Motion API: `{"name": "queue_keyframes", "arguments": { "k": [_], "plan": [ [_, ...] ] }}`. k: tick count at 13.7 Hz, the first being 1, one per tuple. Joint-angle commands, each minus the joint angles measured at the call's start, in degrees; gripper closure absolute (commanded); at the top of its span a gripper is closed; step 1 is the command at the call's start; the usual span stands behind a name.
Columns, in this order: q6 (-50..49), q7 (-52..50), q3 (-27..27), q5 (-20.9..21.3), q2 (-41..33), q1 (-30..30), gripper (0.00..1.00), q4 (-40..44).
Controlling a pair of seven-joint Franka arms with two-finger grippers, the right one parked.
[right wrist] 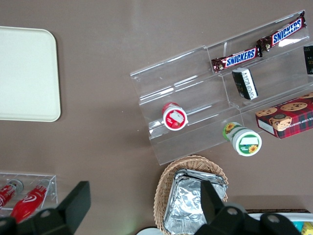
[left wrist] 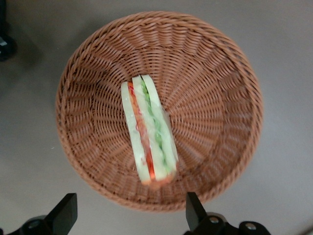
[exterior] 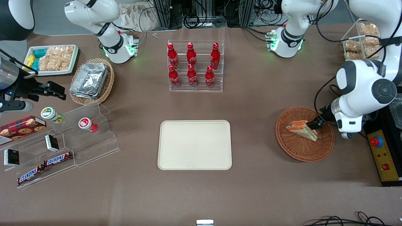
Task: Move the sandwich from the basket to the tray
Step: 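Lower the left gripper and close it on the sandwich's edge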
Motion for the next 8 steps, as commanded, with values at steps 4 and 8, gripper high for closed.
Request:
{"name": "queue_keyframes", "arguments": {
  "k": [4,8],
  "plan": [
    [8.79,-8.6,-0.12,-0.31,6.63,-0.19,0.0,-0.67],
    [9.33,-9.93,-0.12,-0.31,9.27,-0.19,0.0,-0.67]
  ]
}}
